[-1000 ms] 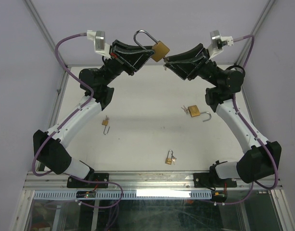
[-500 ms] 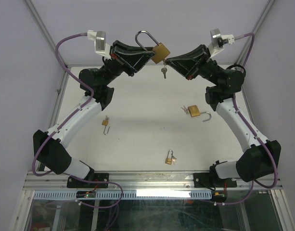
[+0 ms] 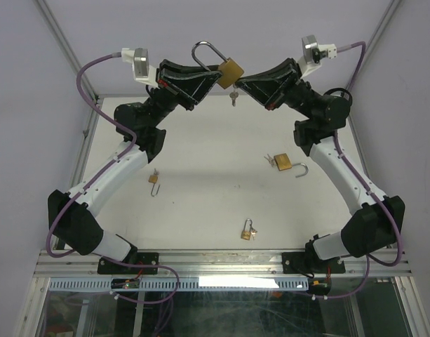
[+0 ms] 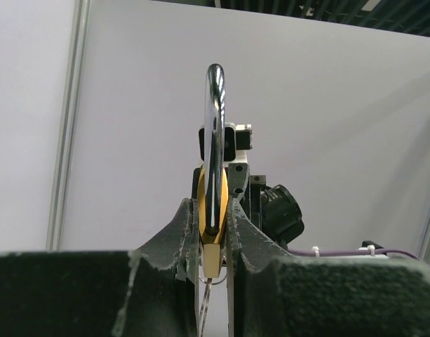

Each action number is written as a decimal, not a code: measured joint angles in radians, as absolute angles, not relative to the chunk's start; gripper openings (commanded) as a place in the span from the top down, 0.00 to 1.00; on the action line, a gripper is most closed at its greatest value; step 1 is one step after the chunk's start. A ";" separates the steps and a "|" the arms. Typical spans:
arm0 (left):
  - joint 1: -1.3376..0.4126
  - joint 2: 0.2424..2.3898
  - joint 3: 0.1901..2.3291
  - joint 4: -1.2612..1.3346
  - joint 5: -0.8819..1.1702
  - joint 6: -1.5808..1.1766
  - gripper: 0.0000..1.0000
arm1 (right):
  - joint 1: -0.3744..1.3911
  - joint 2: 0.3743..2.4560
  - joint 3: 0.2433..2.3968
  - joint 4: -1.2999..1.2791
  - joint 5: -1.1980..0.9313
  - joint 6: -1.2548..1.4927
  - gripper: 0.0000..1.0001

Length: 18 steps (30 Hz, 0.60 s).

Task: Unlock with the key
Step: Unlock the lock.

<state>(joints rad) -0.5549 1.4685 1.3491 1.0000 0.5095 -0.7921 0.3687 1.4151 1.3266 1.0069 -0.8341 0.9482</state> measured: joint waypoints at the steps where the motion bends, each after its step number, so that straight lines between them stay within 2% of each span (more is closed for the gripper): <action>1: -0.555 1.468 1.346 1.001 0.502 -0.792 1.00 | 0.369 1.422 1.333 1.011 -0.833 0.949 1.00; 7: -0.555 1.464 1.326 1.005 0.461 -0.792 1.00 | 0.369 1.453 1.355 1.029 -0.832 0.953 0.99; 10: -0.555 1.464 1.326 1.003 0.455 -0.791 1.00 | 0.369 1.454 1.355 1.023 -0.831 0.946 0.57; 11: -0.555 1.464 1.326 0.999 0.460 -0.792 1.00 | 0.371 1.454 1.354 1.016 -0.833 0.935 0.47; 13: -0.555 1.464 1.325 0.984 0.485 -0.789 1.00 | 0.378 1.447 1.345 0.988 -0.831 0.908 0.38; 18: -0.555 1.468 1.320 0.937 0.535 -0.780 1.00 | 0.393 1.401 1.309 0.887 -0.844 0.824 0.35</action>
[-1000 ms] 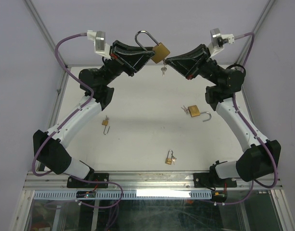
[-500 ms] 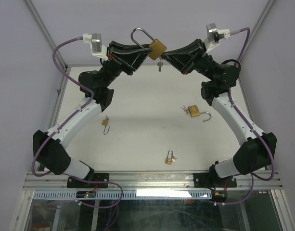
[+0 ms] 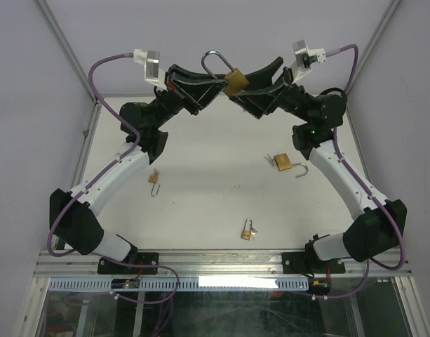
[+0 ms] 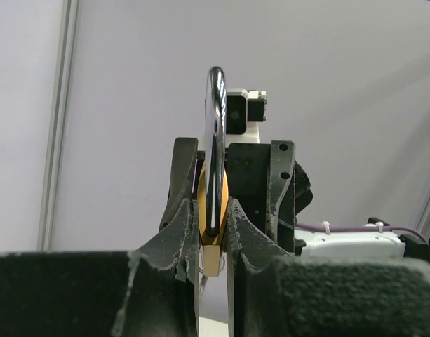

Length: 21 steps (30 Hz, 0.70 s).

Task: Unlock with the key
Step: Unlock the lock.

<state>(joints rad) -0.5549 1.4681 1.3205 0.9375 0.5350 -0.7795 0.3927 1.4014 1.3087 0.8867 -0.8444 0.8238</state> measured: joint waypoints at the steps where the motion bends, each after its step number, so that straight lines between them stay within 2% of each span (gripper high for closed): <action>1: -0.555 1.468 1.320 0.934 0.542 -0.776 1.00 | 0.393 1.396 1.309 0.879 -0.850 0.815 0.38; 3: -0.554 1.468 1.319 0.934 0.554 -0.773 1.00 | 0.392 1.392 1.309 0.876 -0.866 0.807 0.49; 5: -0.554 1.468 1.316 0.934 0.560 -0.770 1.00 | 0.391 1.392 1.312 0.864 -0.881 0.804 0.50; 7: -0.554 1.468 1.309 0.934 0.565 -0.769 1.00 | 0.389 1.392 1.312 0.857 -0.890 0.806 0.49; 10: -0.554 1.468 1.301 0.929 0.579 -0.768 1.00 | 0.374 1.392 1.312 0.855 -0.899 0.812 0.38; 12: -0.554 1.468 1.295 0.928 0.583 -0.768 1.00 | 0.360 1.391 1.312 0.857 -0.899 0.820 0.38; 15: -0.554 1.467 1.293 0.922 0.587 -0.766 1.00 | 0.342 1.387 1.312 0.860 -0.899 0.825 0.53; 19: -0.554 1.465 1.293 0.923 0.587 -0.766 1.00 | 0.335 1.385 1.313 0.863 -0.907 0.841 0.57; 20: -0.554 1.464 1.293 0.923 0.587 -0.766 1.00 | 0.335 1.385 1.313 0.863 -0.911 0.844 0.63; 21: -0.554 1.464 1.293 0.923 0.587 -0.766 1.00 | 0.335 1.385 1.313 0.863 -0.915 0.850 0.73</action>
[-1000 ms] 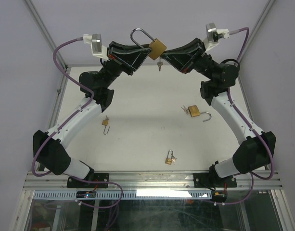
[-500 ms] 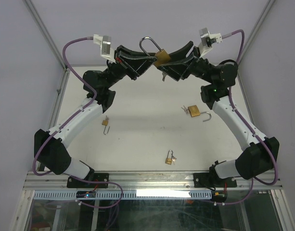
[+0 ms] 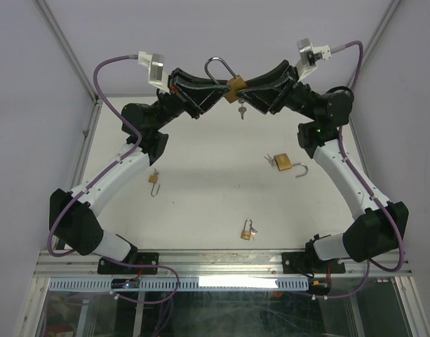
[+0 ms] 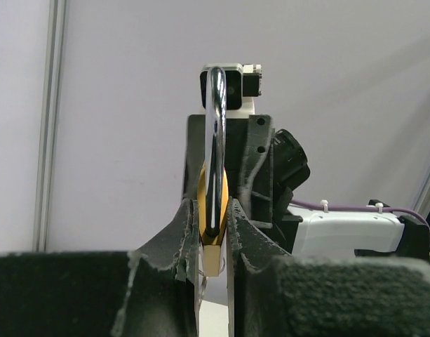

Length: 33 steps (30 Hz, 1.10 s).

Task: Unlock with the key
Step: Unlock the lock.

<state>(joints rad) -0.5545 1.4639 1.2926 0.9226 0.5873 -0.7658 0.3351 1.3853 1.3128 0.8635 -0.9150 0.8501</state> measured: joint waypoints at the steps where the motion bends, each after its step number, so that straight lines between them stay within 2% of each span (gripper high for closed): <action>1: -0.554 1.464 1.293 0.923 0.588 -0.766 1.00 | 0.335 1.385 1.313 0.864 -0.918 0.856 0.87; 2: -0.554 1.464 1.293 0.923 0.588 -0.766 1.00 | 0.335 1.385 1.313 0.865 -0.922 0.864 1.00; 7: -0.555 1.457 1.293 0.924 0.597 -0.774 1.00 | 0.334 1.385 1.312 0.877 -0.933 0.891 1.00; 8: -0.555 1.456 1.293 0.924 0.598 -0.774 0.94 | 0.334 1.385 1.312 0.883 -0.932 0.896 1.00; 9: -0.556 1.455 1.293 0.925 0.598 -0.774 0.78 | 0.334 1.385 1.312 0.890 -0.931 0.900 1.00; 12: -0.566 1.454 1.293 0.931 0.593 -0.770 0.61 | 0.341 1.385 1.312 0.905 -0.927 0.915 1.00; 14: -0.577 1.454 1.293 0.942 0.586 -0.768 0.58 | 0.350 1.387 1.312 0.915 -0.918 0.922 1.00; 19: -0.596 1.449 1.293 0.951 0.561 -0.772 0.64 | 0.365 1.407 1.325 0.952 -0.901 0.939 1.00; 20: -0.596 1.449 1.293 0.951 0.557 -0.772 0.73 | 0.366 1.410 1.328 0.957 -0.897 0.942 1.00; 22: -0.596 1.448 1.293 0.950 0.546 -0.773 1.00 | 0.368 1.417 1.332 0.968 -0.896 0.946 1.00; 27: -0.596 1.443 1.287 0.952 0.525 -0.773 1.00 | 0.373 1.421 1.341 0.982 -0.895 0.953 1.00; 28: -0.596 1.443 1.287 0.952 0.525 -0.773 1.00 | 0.373 1.421 1.341 0.982 -0.895 0.953 0.92; 29: -0.596 1.442 1.286 0.952 0.525 -0.773 1.00 | 0.373 1.421 1.341 0.982 -0.895 0.953 0.73; 30: -0.596 1.442 1.286 0.952 0.525 -0.772 1.00 | 0.373 1.421 1.341 0.981 -0.895 0.953 0.58; 31: -0.596 1.442 1.286 0.953 0.524 -0.764 1.00 | 0.373 1.421 1.341 0.980 -0.895 0.954 0.50; 33: -0.593 1.442 1.286 0.951 0.526 -0.760 1.00 | 0.373 1.420 1.338 0.982 -0.883 0.952 0.43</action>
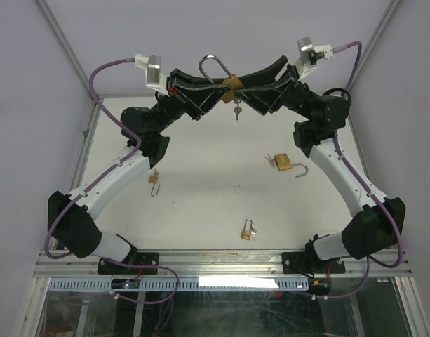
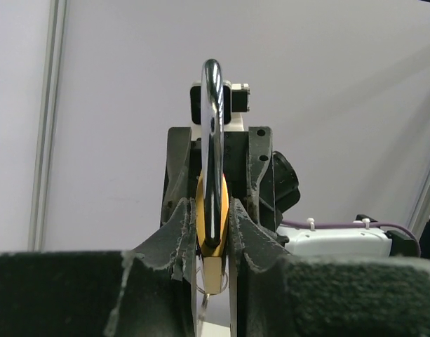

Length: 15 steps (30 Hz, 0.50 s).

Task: Unlock with the key
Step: Unlock the lock.

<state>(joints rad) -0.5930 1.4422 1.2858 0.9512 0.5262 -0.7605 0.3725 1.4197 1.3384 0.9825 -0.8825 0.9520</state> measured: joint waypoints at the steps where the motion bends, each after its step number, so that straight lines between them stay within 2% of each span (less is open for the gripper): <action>1: -0.586 1.442 1.286 0.951 0.526 -0.759 1.00 | 0.368 1.414 1.330 0.983 -0.873 0.951 0.43; 11: -0.537 1.479 1.386 0.981 0.507 -0.773 1.00 | 0.355 1.370 1.202 0.996 -0.826 0.955 0.43; 15: -0.545 1.479 1.387 0.986 0.508 -0.777 1.00 | 0.361 1.372 1.208 1.013 -0.823 0.968 0.27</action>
<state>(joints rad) -0.5446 1.4792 1.3872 0.9859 0.5076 -0.7769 0.3614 1.3720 1.2079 1.0134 -0.8230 0.9676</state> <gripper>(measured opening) 0.153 0.630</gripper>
